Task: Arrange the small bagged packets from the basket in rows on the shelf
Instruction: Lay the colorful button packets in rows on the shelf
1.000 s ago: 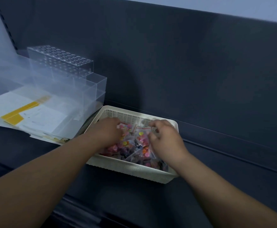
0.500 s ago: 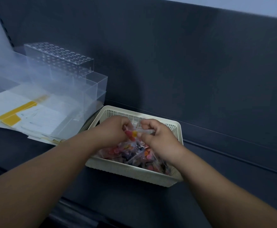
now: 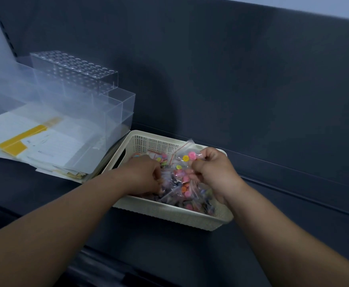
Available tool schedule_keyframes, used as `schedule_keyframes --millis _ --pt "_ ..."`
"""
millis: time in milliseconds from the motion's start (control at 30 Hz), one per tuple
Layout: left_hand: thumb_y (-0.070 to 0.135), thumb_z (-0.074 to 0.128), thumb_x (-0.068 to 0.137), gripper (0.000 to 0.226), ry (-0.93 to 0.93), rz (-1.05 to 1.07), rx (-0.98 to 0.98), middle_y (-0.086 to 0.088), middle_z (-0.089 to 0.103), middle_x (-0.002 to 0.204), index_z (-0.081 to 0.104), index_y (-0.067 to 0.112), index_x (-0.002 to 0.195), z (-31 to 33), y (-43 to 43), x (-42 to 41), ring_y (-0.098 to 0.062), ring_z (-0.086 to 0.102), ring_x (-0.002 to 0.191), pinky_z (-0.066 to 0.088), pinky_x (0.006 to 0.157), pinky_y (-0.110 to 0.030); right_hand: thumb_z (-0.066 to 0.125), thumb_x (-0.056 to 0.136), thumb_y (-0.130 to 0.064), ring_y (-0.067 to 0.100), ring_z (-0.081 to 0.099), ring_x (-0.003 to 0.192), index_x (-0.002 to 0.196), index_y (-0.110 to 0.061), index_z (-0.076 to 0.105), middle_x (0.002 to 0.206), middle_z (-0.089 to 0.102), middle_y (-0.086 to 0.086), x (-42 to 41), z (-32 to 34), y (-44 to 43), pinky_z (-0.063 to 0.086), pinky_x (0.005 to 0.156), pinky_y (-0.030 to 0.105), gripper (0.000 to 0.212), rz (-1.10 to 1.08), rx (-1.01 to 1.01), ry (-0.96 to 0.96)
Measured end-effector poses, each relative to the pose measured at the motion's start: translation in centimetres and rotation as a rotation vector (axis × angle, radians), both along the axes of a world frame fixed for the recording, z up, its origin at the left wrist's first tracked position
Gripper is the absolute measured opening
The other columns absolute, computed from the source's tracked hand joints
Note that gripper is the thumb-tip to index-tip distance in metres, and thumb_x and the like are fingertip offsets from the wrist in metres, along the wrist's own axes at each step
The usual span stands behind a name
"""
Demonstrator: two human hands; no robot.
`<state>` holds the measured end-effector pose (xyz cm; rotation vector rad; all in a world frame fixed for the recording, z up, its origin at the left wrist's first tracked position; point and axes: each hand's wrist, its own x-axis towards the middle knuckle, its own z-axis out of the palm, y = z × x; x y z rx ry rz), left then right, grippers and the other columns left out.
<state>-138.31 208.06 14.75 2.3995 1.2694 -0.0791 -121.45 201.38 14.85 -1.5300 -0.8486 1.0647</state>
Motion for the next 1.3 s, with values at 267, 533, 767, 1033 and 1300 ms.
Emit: schedule_keyframes --millis 267,533,767,1033,1300 --pt "0.011 0.057 0.088 0.011 -0.328 0.232 -0.149 -0.008 0.065 0.077 0.067 0.009 0.082 0.8 -0.1 0.2 -0.022 0.064 0.068 0.05 0.055 -0.027 0.066 0.083 -0.001 0.017 0.058 0.058 0.074 -0.016 0.052 0.07 0.061 0.005 1.4 1.4 -1.5 0.053 0.057 0.031 0.022 -0.049 0.008 0.095" --pt "0.009 0.06 0.09 0.007 -0.76 0.386 -0.302 -0.006 0.064 0.067 0.063 0.012 0.084 4.5 -1.4 3.3 -0.013 0.055 0.052 0.041 0.041 -0.017 0.063 0.089 -0.018 0.014 0.062 0.066 0.073 -0.017 0.053 0.069 0.067 0.003 5.8 2.9 -5.1 0.05 0.062 0.025 0.019 -0.155 0.054 0.187" --pt "0.003 0.065 0.082 0.006 -0.91 0.228 -0.284 -0.003 0.061 0.075 0.066 0.009 0.081 7.0 -6.5 10.0 -0.013 0.053 0.068 0.046 0.063 -0.027 0.064 0.086 -0.012 0.012 0.048 0.057 0.073 -0.015 0.059 0.066 0.061 0.005 12.1 0.7 -9.6 0.04 0.054 0.025 0.014 -0.327 -0.07 0.04" --pt "0.019 0.054 0.088 0.008 -0.535 -0.07 0.245 0.006 0.061 0.088 0.061 0.024 0.088 1.2 -12.1 19.4 -0.017 0.056 0.082 0.045 0.074 -0.033 0.067 0.086 -0.01 0.016 0.057 0.055 0.083 -0.007 0.053 0.062 0.064 0.007 18.2 -3.4 -13.9 0.054 0.057 0.029 0.014 -0.434 -0.23 -0.037" --pt "0.039 0.051 0.092 0.037 -0.128 -0.288 0.297 0.003 0.048 0.125 0.05 0.025 0.126 -6.1 -13.2 22.8 -0.021 0.043 0.117 0.037 0.092 -0.031 0.063 0.083 -0.021 0.027 0.055 0.107 0.123 -0.016 0.048 0.122 0.051 0.005 21.7 -5.2 -17.2 0.045 0.084 0.029 0.043 -0.219 -0.375 -0.832"
